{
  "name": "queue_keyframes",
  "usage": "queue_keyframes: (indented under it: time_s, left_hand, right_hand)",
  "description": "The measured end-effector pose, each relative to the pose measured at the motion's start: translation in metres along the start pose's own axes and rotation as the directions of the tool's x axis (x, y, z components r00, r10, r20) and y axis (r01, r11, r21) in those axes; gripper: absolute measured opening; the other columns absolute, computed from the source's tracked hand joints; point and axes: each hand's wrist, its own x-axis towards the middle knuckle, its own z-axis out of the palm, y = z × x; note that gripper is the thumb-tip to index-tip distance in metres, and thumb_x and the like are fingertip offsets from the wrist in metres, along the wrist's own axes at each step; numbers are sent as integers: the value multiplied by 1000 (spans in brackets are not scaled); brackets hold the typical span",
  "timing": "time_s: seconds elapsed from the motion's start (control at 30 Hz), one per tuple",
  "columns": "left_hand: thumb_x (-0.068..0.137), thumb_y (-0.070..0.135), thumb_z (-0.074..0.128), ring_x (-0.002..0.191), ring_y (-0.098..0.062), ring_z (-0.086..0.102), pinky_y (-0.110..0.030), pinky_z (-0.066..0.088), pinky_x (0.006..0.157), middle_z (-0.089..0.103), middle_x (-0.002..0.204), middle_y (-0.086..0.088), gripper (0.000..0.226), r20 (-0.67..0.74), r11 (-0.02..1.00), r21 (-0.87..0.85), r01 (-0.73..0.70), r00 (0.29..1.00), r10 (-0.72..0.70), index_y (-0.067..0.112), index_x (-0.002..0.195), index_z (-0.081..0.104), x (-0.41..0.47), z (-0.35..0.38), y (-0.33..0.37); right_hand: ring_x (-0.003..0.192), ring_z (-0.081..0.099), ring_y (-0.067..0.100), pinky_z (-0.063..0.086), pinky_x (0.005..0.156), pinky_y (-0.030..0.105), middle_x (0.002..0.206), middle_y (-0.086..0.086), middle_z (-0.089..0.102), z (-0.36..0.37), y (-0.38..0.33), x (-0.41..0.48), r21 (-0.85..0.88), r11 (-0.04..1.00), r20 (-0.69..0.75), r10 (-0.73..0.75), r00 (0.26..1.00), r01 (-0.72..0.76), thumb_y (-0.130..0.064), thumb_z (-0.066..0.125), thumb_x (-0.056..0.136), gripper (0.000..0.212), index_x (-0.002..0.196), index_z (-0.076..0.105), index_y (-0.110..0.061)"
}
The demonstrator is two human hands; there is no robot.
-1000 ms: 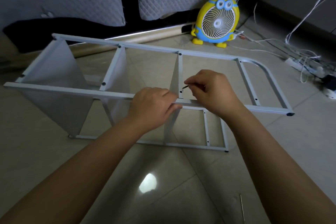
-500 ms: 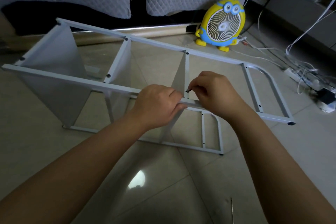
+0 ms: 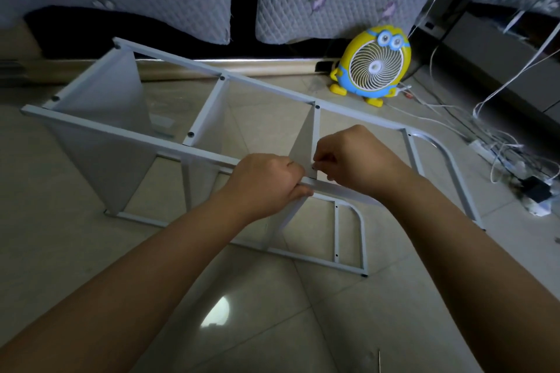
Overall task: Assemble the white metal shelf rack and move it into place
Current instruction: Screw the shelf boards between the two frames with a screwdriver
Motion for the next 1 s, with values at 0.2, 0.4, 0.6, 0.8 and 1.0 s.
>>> queue_keyframes:
  time_s: [0.2, 0.4, 0.6, 0.8, 1.0]
  left_hand:
    - [93, 51, 36, 83, -11, 49, -24, 30, 65, 46, 84, 7, 34, 229, 991, 4, 132, 965, -129, 21, 88, 52, -12, -8, -26]
    - [94, 44, 40, 74, -11, 41, -25, 32, 66, 46, 80, 5, 35, 159, 992, -86, 88, 985, -73, 16, 94, 61, -15, -3, -29]
    - [72, 37, 59, 35, -18, 46, -17, 26, 43, 50, 44, 0, 32, -153, 993, -115, -18, 988, 0, 12, 52, 58, -16, 6, -27]
    - [74, 40, 55, 34, -18, 47, -16, 26, 41, 50, 43, 0, 37, -153, 990, -144, -11, 988, -11, 13, 50, 57, -17, 10, -22]
    - [70, 37, 61, 32, -18, 46, -17, 25, 40, 48, 41, 0, 33, -183, 988, -157, 1, 983, -30, 12, 49, 57, -15, 7, -24]
  right_hand:
    - [104, 57, 29, 38, 85, 27, 109, 12, 66, 0, -5, 5, -36, 995, 40, -96, 995, 97, -5, 52, 88, 26, 110, 66, -4]
    - [102, 54, 28, 39, 84, 33, 109, 12, 61, -5, -6, 11, -189, 976, 119, -85, 989, 107, -15, 46, 93, 24, 108, 62, -6]
    - [98, 55, 32, 33, 67, 32, 109, 12, 56, 0, -8, 3, -366, 925, 134, -57, 989, 102, -26, 34, 98, 30, 108, 53, -6]
    - [96, 57, 31, 31, 64, 27, 104, 13, 60, 15, -10, -2, -360, 931, 127, 109, 986, -57, -23, 38, 97, 22, 105, 50, -7]
    - [102, 54, 28, 36, 76, 28, 112, 13, 57, -2, -7, 8, -296, 954, 265, 39, 963, 43, -20, 38, 97, 22, 109, 51, -6]
